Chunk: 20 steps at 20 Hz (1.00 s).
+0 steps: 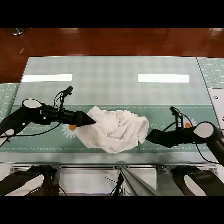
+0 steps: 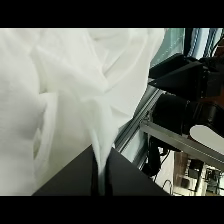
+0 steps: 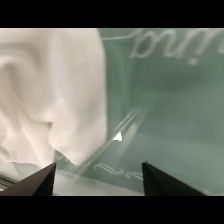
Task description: Fold the shirts.
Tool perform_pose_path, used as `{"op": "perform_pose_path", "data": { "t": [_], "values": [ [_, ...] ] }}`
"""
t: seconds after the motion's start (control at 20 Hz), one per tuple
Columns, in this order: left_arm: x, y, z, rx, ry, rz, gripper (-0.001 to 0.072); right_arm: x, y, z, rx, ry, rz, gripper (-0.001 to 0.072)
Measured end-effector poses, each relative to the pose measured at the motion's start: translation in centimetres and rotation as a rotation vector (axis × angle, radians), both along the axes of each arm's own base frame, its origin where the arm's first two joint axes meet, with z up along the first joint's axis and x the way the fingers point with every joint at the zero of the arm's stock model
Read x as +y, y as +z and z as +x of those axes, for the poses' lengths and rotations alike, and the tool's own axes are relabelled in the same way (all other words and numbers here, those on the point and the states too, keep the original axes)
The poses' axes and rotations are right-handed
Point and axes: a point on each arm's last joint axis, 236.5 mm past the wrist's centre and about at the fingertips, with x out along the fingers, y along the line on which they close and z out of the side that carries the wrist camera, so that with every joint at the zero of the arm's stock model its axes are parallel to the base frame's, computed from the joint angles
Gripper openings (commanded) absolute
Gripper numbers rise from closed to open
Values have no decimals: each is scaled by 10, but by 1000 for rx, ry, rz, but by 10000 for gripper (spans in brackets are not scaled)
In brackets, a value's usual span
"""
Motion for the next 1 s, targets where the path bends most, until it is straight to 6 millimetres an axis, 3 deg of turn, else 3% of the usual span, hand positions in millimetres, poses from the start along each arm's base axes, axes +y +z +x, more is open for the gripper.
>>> {"op": "perform_pose_path", "data": {
  "t": [0.15,0.2,0.25,0.3,0.4,0.5,0.55,0.65,0.7,0.8,0.9,1.0],
  "values": [
    [-2,4,2,-13,-14,-4,30,26,-10,11,0,-18,37,614],
    [-2,5,3,-14,-15,-5,30,33,-12,17,-5,-27,51,490],
    [-2,5,3,-15,-14,-5,30,39,-14,24,-11,-35,59,169],
    [-3,7,5,-15,-13,-6,30,43,-15,31,-18,-43,66,23],
    [-3,13,10,-25,-10,-9,29,53,-10,47,-54,-14,82,23],
    [-3,39,26,-75,-9,-34,29,56,18,78,-135,27,99,23],
    [-2,61,39,-124,-1,-52,29,54,42,100,-196,38,104,22],
    [3,124,70,-274,25,-87,29,39,119,155,-380,43,102,22],
    [9,163,88,-374,53,-92,28,28,171,182,-497,33,95,22],
    [25,250,117,-593,135,-94,28,5,280,210,-727,29,61,22],
    [48,329,128,-793,226,-32,28,-10,380,203,-930,52,8,22],
    [75,394,121,-968,329,77,28,-22,457,172,-1098,71,-58,22]
  ]
}}
